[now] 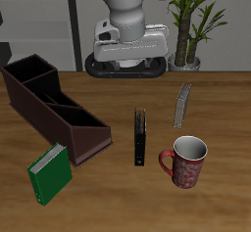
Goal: Place the yellow book into the right desk caddy's back compartment
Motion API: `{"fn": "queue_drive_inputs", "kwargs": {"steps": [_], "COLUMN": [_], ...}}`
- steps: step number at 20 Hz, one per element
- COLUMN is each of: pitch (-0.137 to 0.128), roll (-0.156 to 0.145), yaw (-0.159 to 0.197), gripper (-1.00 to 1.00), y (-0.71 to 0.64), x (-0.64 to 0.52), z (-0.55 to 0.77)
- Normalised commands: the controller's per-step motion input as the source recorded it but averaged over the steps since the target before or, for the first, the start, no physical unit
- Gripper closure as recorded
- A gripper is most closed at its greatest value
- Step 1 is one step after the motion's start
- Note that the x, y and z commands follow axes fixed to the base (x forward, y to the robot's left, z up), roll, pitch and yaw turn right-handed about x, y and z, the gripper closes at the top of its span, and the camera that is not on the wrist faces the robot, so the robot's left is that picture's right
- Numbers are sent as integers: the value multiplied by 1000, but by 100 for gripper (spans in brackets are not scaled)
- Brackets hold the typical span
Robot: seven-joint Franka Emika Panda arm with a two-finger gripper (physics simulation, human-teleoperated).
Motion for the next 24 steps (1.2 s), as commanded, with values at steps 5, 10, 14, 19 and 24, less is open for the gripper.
{"fn": "queue_drive_inputs", "kwargs": {"steps": [5,10,14,19,24], "pitch": [-26,-5,-69,-59,-55], "roll": [-14,-24,-59,-45,-25], "yaw": [-29,-10,-18,-31,-29], "gripper": [-100,-100,-100,-100,-100], "y": [197,212,535,366,378], "x": [-28,-37,-273,-189,-265], "z": [20,-114,-296,-259,-131]}}
